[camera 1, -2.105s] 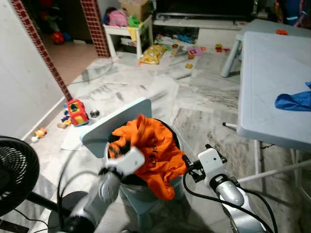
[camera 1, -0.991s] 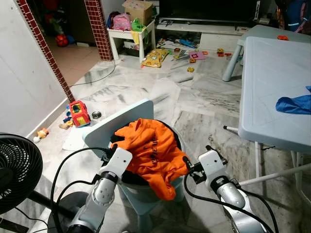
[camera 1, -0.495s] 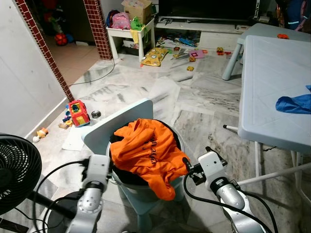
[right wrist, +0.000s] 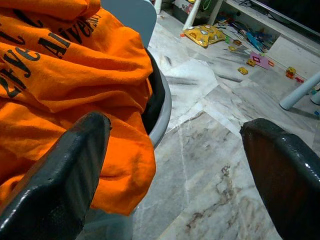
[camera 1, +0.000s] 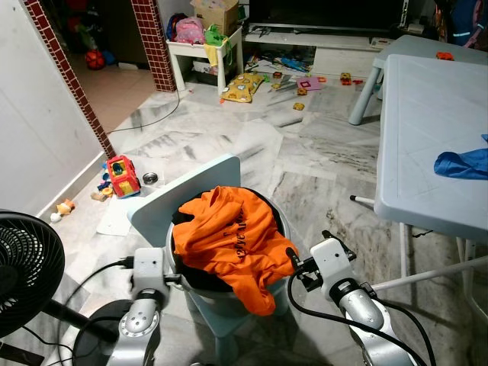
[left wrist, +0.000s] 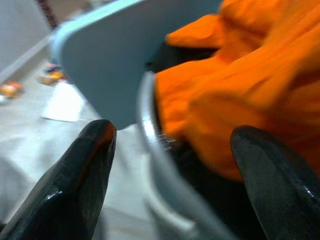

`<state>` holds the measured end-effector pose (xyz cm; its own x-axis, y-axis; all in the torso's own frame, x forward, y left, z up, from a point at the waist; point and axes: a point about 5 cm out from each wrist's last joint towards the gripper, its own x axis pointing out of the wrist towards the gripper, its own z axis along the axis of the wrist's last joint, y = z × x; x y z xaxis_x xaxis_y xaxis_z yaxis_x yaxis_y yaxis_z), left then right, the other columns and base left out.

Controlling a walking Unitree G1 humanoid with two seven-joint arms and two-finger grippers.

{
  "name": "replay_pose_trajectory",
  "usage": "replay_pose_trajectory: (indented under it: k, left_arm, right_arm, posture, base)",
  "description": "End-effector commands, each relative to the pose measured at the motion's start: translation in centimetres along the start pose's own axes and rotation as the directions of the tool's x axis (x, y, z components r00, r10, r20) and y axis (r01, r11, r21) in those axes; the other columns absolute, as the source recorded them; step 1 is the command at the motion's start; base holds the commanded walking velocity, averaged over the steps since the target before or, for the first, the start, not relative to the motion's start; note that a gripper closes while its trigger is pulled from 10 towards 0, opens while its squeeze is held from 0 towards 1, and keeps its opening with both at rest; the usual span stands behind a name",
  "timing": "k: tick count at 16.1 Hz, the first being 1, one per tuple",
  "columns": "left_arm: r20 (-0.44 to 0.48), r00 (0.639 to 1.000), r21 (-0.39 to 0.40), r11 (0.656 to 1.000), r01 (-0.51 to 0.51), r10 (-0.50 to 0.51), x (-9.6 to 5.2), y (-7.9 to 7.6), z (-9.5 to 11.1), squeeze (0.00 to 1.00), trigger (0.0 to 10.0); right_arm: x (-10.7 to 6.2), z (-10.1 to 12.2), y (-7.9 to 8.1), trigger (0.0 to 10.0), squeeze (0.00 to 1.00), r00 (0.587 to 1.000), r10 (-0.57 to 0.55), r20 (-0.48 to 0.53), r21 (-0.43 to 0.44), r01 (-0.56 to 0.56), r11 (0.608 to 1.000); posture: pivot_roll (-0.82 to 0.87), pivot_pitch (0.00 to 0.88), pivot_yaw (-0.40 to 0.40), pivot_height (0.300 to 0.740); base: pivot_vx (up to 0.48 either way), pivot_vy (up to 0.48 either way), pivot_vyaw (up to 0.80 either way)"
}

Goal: Hang hanger

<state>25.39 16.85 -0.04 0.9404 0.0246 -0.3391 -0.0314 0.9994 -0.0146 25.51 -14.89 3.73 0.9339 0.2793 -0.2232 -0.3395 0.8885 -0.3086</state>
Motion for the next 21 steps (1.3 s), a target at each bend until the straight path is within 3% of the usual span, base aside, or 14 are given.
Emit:
replay_pose_trajectory:
  k: [1, 6, 7, 9, 15, 17, 19, 21]
  left_arm:
    - [0.022, 1.0, -0.036, 0.999, 0.015, -0.014, 0.4, 0.4, 0.5, 0.0, 10.0]
    - [0.026, 0.998, -0.076, 0.995, 0.061, -0.059, 2.0, 0.0, 1.1, 0.0, 10.0]
    - [0.017, 0.997, -0.083, 0.994, 0.07, -0.069, 2.3, -0.4, 1.1, 0.0, 9.0]
    - [0.033, 0.995, -0.089, 0.992, 0.092, -0.089, 2.7, -1.2, 1.6, 0.0, 0.0]
    - [0.061, 0.987, -0.034, 0.988, 0.152, -0.15, 3.2, -3.0, 2.3, 0.0, 0.0]
    - [0.08, 0.977, 0.112, 0.976, 0.188, -0.198, 3.3, -3.6, 2.8, 0.0, 0.0]
    - [0.086, 0.964, 0.267, 0.938, 0.221, -0.252, 3.3, -4.6, 3.1, 0.0, 0.0]
    - [0.087, 0.959, 0.348, 0.91, 0.226, -0.271, 3.2, -5.0, 3.2, 0.0, 0.0]
  right_arm:
    - [-0.1, 0.0, 0.2, 10.0, 0.0, 1.0, 0.006, 0.0, -0.001, -0.006, 1.0]
    - [-1.0, -0.2, -0.2, 10.0, 0.0, 1.0, 0.012, -0.011, -0.018, -0.012, 1.0]
    - [-1.4, -0.3, -0.3, 10.0, 0.0, 1.0, 0.014, -0.016, -0.027, -0.015, 1.0]
    - [-1.8, -0.4, -0.7, 10.0, 0.0, 1.0, 0.011, -0.021, -0.036, -0.012, 0.999]
    - [-1.7, -0.1, -0.7, 10.0, 0.0, 1.0, 0.001, -0.022, -0.038, -0.002, 0.999]
    - [-1.5, 0.0, -0.6, 10.0, 0.0, 1.0, 0.003, -0.021, -0.036, -0.003, 0.999]
    - [-1.4, 0.1, -0.6, 10.0, 0.0, 1.0, 0.003, -0.02, -0.035, -0.003, 0.999]
    - [-1.4, 0.1, -0.5, 10.0, 0.0, 1.0, 0.003, -0.02, -0.034, -0.003, 0.999]
  posture:
    - [-0.14, 0.051, 0.045, 0.74]
    - [-0.18, 0.079, 0.03, 0.74]
    - [-0.2, 0.086, 0.025, 0.74]
    - [-0.22, 0.088, 0.025, 0.74]
    - [-0.21, 0.078, 0.034, 0.74]
    - [-0.21, 0.079, 0.034, 0.74]
    - [-0.21, 0.078, 0.036, 0.74]
    - [-0.2, 0.077, 0.037, 0.74]
  base:
    - [0.0, 0.0, 0.0]
    - [0.0, 0.0, 0.0]
    - [0.0, 0.0, 0.0]
    - [0.0, 0.0, 0.0]
    - [0.0, 0.0, 0.0]
    - [0.0, 0.0, 0.0]
    - [0.0, 0.0, 0.0]
    - [0.0, 0.0, 0.0]
